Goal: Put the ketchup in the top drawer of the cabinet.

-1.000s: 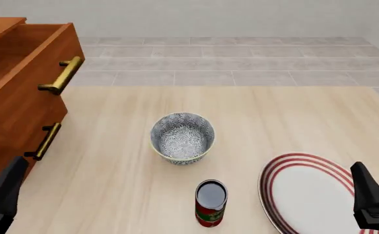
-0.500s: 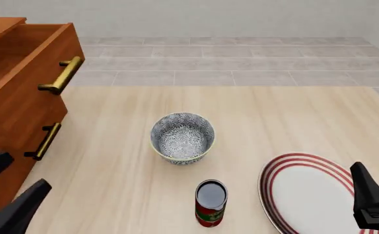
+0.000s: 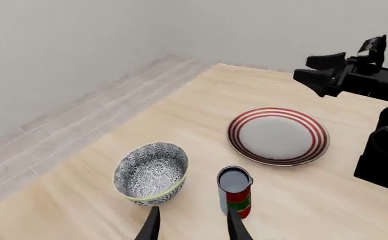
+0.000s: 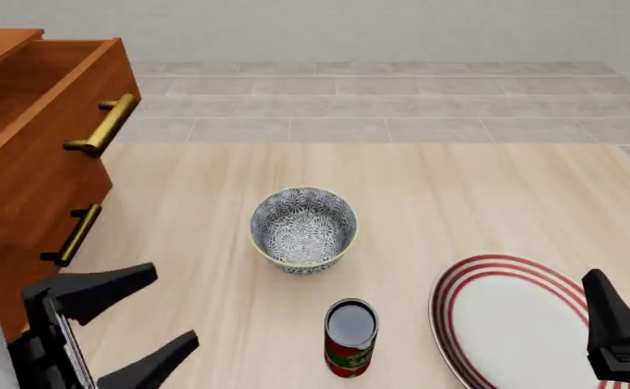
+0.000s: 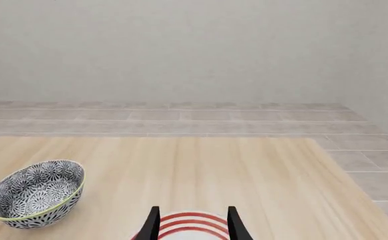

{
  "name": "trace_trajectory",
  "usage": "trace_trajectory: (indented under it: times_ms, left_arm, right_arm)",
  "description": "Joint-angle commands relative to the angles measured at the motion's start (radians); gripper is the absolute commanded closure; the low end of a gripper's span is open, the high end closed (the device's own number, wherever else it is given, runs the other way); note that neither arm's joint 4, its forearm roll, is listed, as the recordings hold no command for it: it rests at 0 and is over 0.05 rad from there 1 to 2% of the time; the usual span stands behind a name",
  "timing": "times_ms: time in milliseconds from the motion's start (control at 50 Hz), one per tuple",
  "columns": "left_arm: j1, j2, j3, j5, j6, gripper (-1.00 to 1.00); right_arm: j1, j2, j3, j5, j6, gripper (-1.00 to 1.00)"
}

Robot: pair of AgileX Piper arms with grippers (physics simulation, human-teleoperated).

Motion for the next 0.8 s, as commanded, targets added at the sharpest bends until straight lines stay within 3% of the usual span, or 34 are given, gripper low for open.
trace_trajectory:
  times_ms: [20, 200, 280, 800]
  left_arm:
    - [-0.097, 0.314, -0.02, -0.204, 0.018, -1.0]
    - [-0.141, 0.47, -0.031, -0.285, 0.059, -1.0]
    - [-0.169, 0.546, -0.051, -0.312, 0.023, -1.0]
    - [-0.16, 0.825, -0.106, -0.472, 0.061, -1.0]
  right_arm:
    - [-0.001, 0.0, 0.0, 0.0, 0.001, -1.0]
    - [-0.003, -0.001, 0.0, 0.0, 0.003, -1.0]
    - [-0.005, -0.006, 0.0, -0.003, 0.003, -1.0]
    - [-0.004, -0.005, 0.0, -0.001, 0.004, -1.0]
